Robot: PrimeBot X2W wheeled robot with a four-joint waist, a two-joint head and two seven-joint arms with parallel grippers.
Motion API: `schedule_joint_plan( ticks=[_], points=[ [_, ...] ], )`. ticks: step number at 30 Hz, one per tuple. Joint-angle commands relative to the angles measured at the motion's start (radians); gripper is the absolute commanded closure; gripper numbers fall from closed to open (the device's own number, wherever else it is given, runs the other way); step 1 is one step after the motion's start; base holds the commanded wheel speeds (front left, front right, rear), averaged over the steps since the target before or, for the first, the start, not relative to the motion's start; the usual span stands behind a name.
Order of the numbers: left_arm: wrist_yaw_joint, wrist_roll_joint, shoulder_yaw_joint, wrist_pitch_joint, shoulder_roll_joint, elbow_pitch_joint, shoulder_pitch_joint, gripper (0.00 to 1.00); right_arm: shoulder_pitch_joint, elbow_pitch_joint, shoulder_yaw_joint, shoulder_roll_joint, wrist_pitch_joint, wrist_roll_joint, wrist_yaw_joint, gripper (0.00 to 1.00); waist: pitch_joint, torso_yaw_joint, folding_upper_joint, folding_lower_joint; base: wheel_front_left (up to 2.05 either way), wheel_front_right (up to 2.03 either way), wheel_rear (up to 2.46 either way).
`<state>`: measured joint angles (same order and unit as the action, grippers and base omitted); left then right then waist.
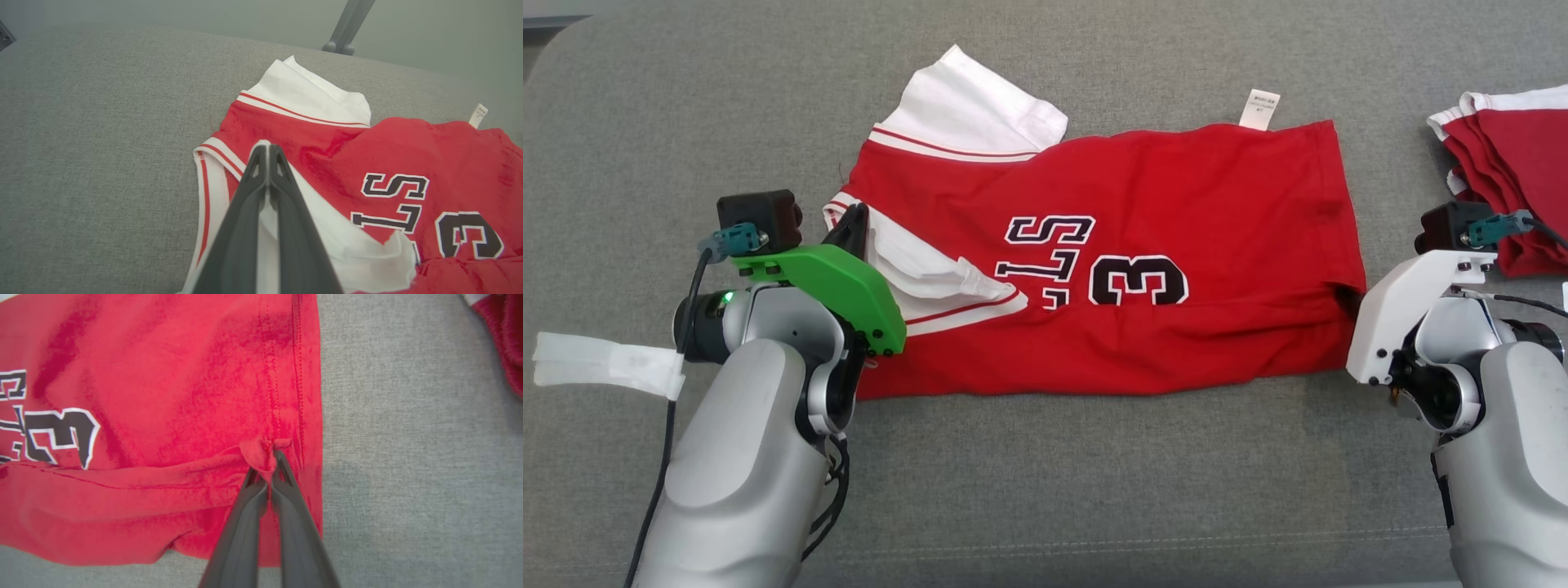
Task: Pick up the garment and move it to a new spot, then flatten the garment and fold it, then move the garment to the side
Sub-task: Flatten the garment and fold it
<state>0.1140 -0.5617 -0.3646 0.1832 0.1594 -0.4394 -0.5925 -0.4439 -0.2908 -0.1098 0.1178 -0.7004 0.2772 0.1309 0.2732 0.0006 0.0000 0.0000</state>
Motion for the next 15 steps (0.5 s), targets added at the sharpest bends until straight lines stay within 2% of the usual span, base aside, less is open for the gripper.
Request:
schedule_joint_plan(
  ticks=[1,10,15],
  points=[
    [-0.003,0.007,0.0,-0.011,0.001,-0.011,-0.026,1.0,-0.016,-0.009,0.001,0.008,0.018,-0.009,0.0,1.0,0.008,0.002,0.0,0.0,0.0,0.0,0.0],
    [-0.006,0.004,0.005,-0.043,-0.003,-0.067,-0.061,1.0,-0.039,-0.05,0.027,0.018,0.066,0.006,0.0,1.0,0.01,-0.001,0.0,0.0,0.0,0.0,0.0],
    [-0.009,-0.008,0.009,-0.063,-0.009,-0.08,-0.064,1.0,-0.038,-0.027,0.05,0.024,0.087,0.052,0.0,1.0,0.005,0.005,0.0,0.0,0.0,0.0,0.0]
  ],
)
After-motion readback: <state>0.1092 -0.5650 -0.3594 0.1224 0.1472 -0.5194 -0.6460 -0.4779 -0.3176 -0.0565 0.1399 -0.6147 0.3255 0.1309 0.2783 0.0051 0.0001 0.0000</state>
